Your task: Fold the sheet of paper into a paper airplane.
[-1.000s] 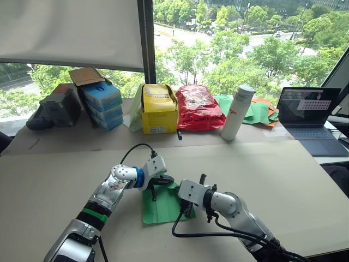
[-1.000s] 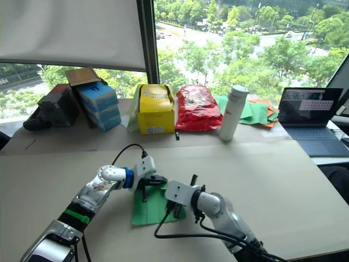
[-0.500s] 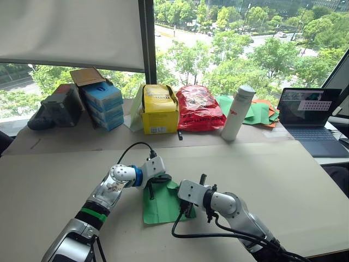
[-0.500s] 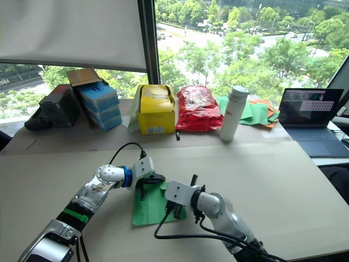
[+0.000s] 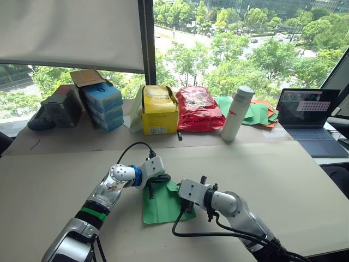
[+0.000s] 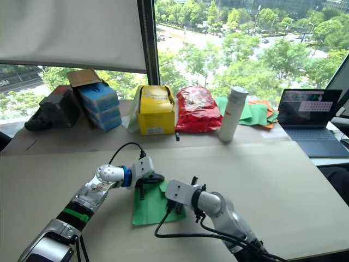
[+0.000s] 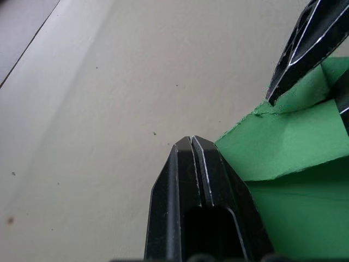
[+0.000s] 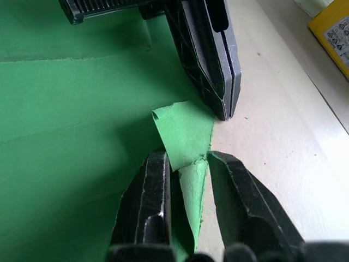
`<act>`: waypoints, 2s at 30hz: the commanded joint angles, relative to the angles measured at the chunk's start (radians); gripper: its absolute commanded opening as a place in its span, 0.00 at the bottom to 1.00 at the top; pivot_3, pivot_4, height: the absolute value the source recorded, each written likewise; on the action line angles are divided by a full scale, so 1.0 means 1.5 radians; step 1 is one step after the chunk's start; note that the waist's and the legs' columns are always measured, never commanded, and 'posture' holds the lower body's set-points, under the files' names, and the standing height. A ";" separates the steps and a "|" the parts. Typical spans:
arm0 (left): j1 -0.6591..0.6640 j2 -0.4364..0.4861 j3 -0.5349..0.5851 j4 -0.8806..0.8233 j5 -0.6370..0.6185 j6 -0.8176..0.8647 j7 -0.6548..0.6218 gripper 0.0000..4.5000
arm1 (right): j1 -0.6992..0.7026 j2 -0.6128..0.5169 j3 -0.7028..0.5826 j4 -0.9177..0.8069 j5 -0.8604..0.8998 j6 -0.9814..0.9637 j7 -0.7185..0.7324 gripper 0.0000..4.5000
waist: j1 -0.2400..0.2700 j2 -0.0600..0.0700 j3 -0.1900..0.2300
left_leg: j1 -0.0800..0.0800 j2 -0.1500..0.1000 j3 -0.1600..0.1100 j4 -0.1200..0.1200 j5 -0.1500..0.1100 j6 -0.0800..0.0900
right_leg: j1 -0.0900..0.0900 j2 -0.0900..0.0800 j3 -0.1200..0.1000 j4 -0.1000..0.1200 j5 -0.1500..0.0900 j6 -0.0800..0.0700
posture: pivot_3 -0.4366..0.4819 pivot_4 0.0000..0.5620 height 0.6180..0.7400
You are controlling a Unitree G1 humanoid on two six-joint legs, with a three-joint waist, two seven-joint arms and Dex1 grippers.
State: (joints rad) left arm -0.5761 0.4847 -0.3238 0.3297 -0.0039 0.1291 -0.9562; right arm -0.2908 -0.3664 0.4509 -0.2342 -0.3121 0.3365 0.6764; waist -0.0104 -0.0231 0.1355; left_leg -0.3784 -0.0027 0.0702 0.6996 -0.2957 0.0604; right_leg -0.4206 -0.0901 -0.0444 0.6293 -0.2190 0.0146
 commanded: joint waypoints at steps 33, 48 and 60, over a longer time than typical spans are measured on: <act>0.024 0.002 -0.006 0.012 0.037 0.017 0.008 0.00 | -0.159 0.086 -0.008 0.193 0.152 0.201 -0.002 0.00 | -0.001 0.000 0.000 | 0.000 0.000 0.000 0.000 0.000 0.000 | -0.001 -0.001 0.000 0.001 0.000 0.000 | 0.48 0.27 1.00; 0.033 0.005 -0.006 -0.002 0.037 0.023 0.007 0.00 | -0.127 0.043 0.006 0.158 0.152 0.266 0.013 0.00 | -0.001 0.001 -0.002 | 0.001 0.000 0.000 -0.001 0.000 0.000 | 0.000 -0.002 0.001 0.001 0.000 0.000 | 0.48 0.27 1.00; 0.030 0.006 -0.008 0.002 0.038 0.020 0.005 0.00 | -0.087 0.001 0.000 0.080 0.167 0.314 0.017 0.00 | -0.001 0.001 -0.002 | 0.001 0.000 0.000 -0.001 -0.001 0.001 | 0.000 -0.003 0.001 0.000 0.000 0.000 | 0.48 0.27 1.00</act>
State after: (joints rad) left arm -0.5527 0.4770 -0.3153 0.2952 0.0150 0.1330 -0.9426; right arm -0.4685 -0.3324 0.4292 -0.1392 -0.0584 0.7375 0.6865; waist -0.0115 -0.0219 0.1327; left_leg -0.3767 -0.0025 0.0702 0.6980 -0.2967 0.0618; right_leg -0.4205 -0.0940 -0.0427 0.6297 -0.2188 0.0143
